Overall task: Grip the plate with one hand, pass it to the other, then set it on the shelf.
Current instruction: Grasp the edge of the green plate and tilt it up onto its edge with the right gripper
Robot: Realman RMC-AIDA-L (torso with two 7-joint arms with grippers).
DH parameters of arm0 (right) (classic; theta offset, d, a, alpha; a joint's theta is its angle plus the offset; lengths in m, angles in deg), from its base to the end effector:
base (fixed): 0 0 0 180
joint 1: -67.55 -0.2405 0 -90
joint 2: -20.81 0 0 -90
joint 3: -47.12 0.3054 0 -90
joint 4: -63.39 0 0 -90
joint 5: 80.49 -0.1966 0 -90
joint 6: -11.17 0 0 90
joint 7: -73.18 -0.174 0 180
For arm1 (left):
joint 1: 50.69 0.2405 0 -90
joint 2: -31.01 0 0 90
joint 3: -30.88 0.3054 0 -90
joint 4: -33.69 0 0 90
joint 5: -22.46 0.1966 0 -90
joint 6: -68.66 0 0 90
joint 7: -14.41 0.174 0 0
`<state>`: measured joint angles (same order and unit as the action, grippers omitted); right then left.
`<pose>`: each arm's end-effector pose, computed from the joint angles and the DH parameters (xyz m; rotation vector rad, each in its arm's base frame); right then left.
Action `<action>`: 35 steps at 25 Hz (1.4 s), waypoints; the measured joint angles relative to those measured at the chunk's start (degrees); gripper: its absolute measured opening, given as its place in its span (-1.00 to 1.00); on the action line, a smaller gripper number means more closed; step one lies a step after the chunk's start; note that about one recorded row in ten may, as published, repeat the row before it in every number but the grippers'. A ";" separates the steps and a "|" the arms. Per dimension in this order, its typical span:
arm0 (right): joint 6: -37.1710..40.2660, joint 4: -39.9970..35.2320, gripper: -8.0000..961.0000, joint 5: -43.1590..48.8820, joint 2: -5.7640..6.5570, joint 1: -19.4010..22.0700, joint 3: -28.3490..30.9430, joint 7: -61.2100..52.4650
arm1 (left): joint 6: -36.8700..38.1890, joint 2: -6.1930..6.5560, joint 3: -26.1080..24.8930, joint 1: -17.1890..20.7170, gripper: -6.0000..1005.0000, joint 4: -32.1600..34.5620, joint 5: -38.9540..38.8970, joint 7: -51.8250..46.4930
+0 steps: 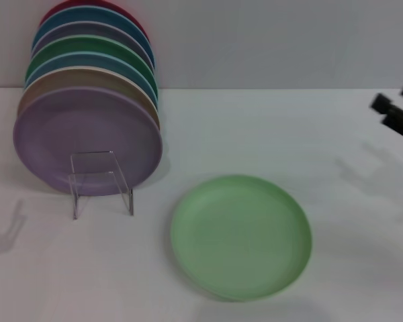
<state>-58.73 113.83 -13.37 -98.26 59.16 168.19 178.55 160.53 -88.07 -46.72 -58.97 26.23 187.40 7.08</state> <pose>0.3189 0.3317 0.0313 -2.0155 0.6602 0.9886 -0.3821 0.2542 0.0133 -1.4654 -0.2965 -0.7472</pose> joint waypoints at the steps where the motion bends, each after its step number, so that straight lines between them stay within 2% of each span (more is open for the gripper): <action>1: 2.71 4.58 0.72 5.13 0.03 -0.22 -0.55 -6.21 | -0.10 0.00 0.09 -0.17 0.66 0.01 0.00 0.00; 3: 5.48 13.44 0.72 17.06 0.07 -1.55 -1.14 -18.52 | -0.34 0.00 0.41 -0.41 0.66 0.00 -0.01 -0.01; 7: 4.46 22.00 0.72 35.39 0.33 -6.46 -1.38 -39.92 | -0.77 0.00 0.75 -0.94 0.66 -0.02 0.02 -0.03; 11: -0.69 23.90 0.72 53.16 1.62 -14.15 -1.29 -55.44 | -0.74 0.00 1.49 -1.11 0.66 -0.20 0.02 -0.54; 14: -5.55 22.04 0.72 60.54 2.63 -19.59 -1.10 -60.91 | -0.61 0.00 2.62 -1.12 0.66 -0.95 0.04 -0.39; 18: -9.55 19.02 0.72 64.41 3.19 -24.02 -1.97 -63.48 | -1.41 0.00 3.79 -1.49 0.66 -1.38 0.00 -0.41; 26: -9.46 13.74 0.72 70.88 3.45 -28.03 -6.19 -65.83 | -1.91 0.00 4.43 -2.02 0.66 -1.44 0.03 -0.46; 35: -7.10 9.17 0.72 71.94 3.19 -30.03 -10.16 -66.21 | -1.91 0.00 4.55 -2.04 0.66 -1.42 0.09 -0.36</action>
<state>-65.83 123.01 58.57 -95.07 29.13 158.03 112.34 158.61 -88.07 -42.17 -61.01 24.82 187.48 6.72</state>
